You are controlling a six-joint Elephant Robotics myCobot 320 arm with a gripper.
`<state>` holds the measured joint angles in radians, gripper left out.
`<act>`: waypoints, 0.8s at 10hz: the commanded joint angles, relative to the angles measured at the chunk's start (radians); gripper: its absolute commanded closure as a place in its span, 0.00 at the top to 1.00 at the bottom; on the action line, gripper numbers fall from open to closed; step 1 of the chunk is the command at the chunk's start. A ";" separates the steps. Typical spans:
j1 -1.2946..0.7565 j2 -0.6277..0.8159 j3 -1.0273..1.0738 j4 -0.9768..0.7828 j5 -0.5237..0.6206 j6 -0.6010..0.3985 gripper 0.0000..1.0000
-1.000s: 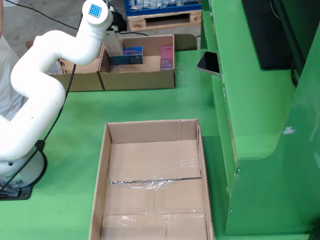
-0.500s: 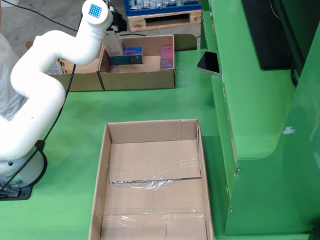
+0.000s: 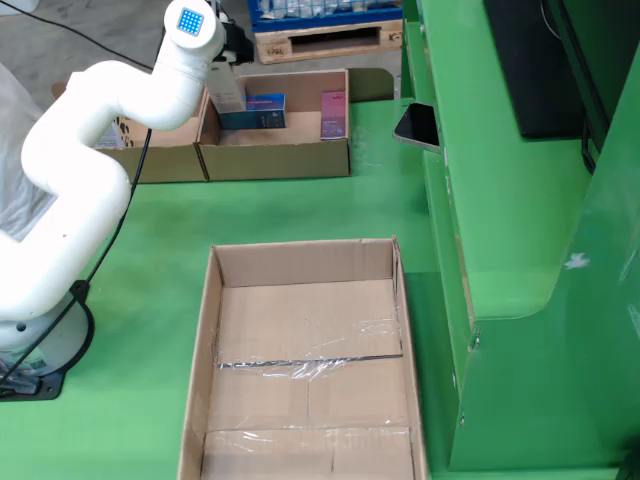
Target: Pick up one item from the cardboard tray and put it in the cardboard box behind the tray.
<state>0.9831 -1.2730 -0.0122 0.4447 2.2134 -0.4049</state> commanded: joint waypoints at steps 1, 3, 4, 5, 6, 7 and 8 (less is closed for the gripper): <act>0.020 0.016 0.012 -0.005 0.069 0.006 0.40; 0.020 0.016 0.012 -0.005 0.069 0.006 0.60; 0.020 0.016 0.012 -0.005 0.069 0.006 0.70; 0.020 0.016 0.012 -0.005 0.069 0.006 0.80; 0.020 0.016 0.012 -0.005 0.069 0.006 0.90; 0.020 0.016 0.012 -0.005 0.069 0.006 1.00; 0.020 0.016 0.012 -0.005 0.069 0.006 1.00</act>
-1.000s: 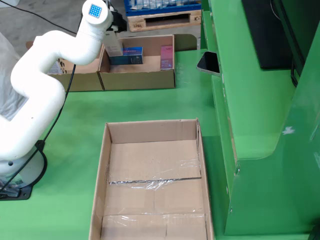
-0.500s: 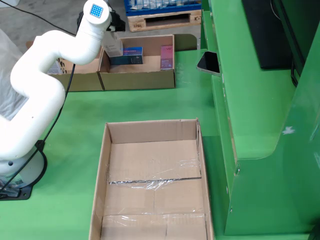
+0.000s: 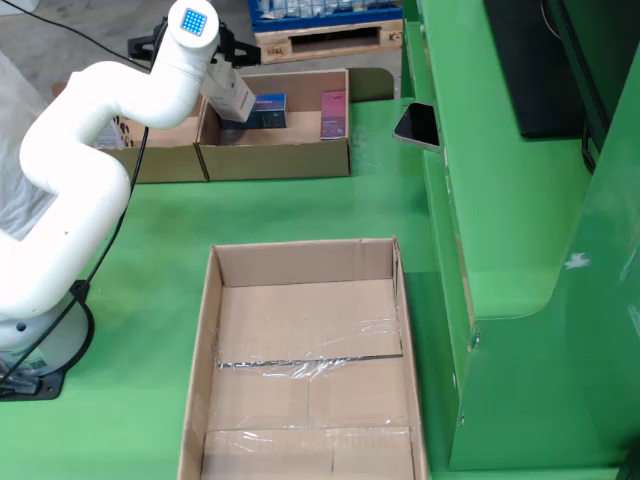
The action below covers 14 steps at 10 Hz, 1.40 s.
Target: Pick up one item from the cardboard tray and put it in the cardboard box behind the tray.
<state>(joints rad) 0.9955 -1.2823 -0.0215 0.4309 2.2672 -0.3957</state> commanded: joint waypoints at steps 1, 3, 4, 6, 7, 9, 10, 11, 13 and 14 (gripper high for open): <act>0.007 0.026 0.021 0.009 0.015 -0.003 1.00; 0.007 0.026 0.021 0.009 0.015 -0.003 1.00; 0.007 0.026 0.021 0.009 0.015 -0.003 1.00; 0.007 0.026 0.021 0.009 0.015 -0.003 1.00; 0.007 0.026 0.021 0.009 0.015 -0.003 1.00; 0.007 0.026 0.021 0.009 0.015 -0.003 1.00; 0.007 0.026 0.021 0.009 0.015 -0.003 1.00; 0.007 0.026 0.021 0.009 0.015 -0.003 1.00; 0.007 0.026 0.021 0.009 0.015 -0.003 1.00; 0.007 0.026 0.021 0.009 0.015 -0.003 1.00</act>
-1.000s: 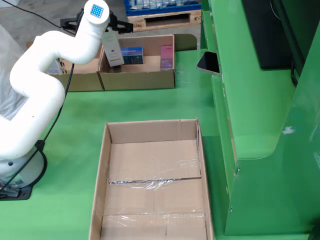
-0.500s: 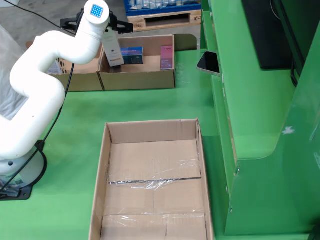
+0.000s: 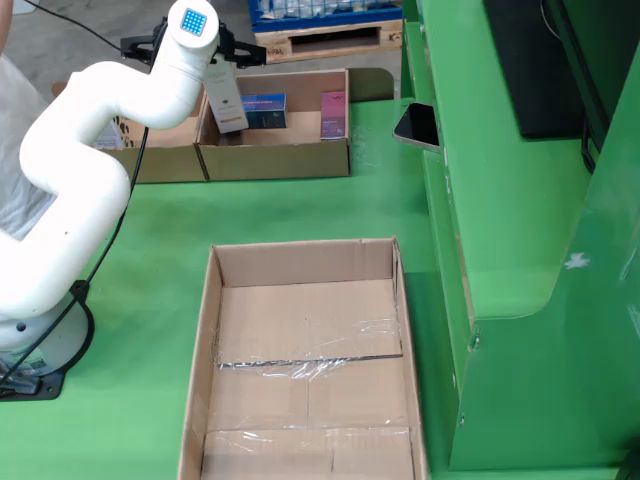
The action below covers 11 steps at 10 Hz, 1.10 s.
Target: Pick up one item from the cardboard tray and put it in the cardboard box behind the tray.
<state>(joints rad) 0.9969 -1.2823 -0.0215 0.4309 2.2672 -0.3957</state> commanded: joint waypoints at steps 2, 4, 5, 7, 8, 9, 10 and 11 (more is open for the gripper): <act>0.006 0.026 0.021 0.009 0.015 -0.003 1.00; 0.006 0.026 0.021 0.009 0.015 -0.003 1.00; 0.006 0.026 0.021 0.009 0.015 -0.003 1.00; 0.006 0.026 0.021 0.009 0.015 -0.003 1.00; 0.005 0.059 0.021 -0.019 0.079 -0.012 1.00; 0.008 0.091 0.021 -0.042 0.126 -0.015 1.00; 0.023 0.129 0.021 -0.044 0.113 0.007 1.00; 0.023 0.129 0.021 -0.044 0.113 0.007 1.00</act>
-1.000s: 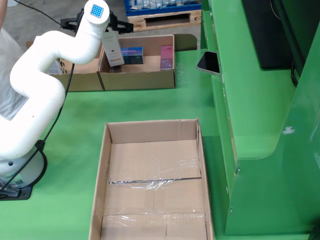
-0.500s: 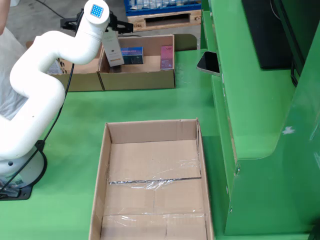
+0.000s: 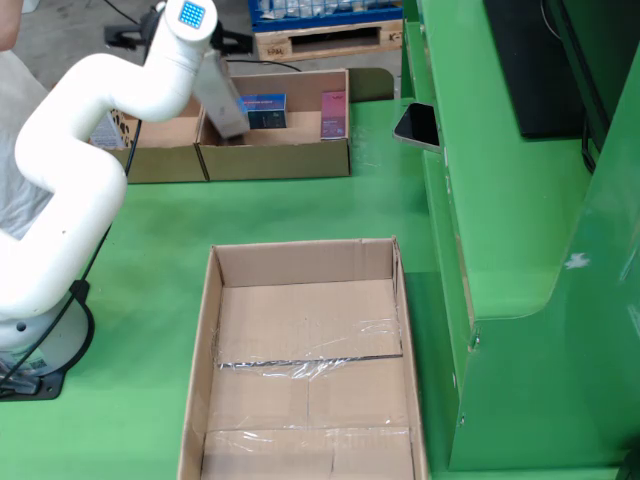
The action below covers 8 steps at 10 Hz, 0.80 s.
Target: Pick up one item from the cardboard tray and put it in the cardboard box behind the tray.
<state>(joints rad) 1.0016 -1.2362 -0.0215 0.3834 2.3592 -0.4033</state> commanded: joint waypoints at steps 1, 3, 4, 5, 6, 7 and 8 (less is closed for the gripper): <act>0.033 0.107 0.021 0.017 -0.026 0.049 1.00; 0.059 0.134 0.021 0.054 -0.138 0.102 1.00; 0.076 0.162 0.021 0.061 -0.172 0.123 1.00; 0.084 0.170 0.021 0.062 -0.180 0.132 1.00; 0.084 0.170 0.021 0.062 -0.180 0.132 1.00; 0.098 0.184 0.021 0.065 -0.197 0.145 1.00; 0.110 0.200 0.021 0.070 -0.227 0.156 1.00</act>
<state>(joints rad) 1.0830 -1.1090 -0.0244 0.4356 2.1721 -0.2698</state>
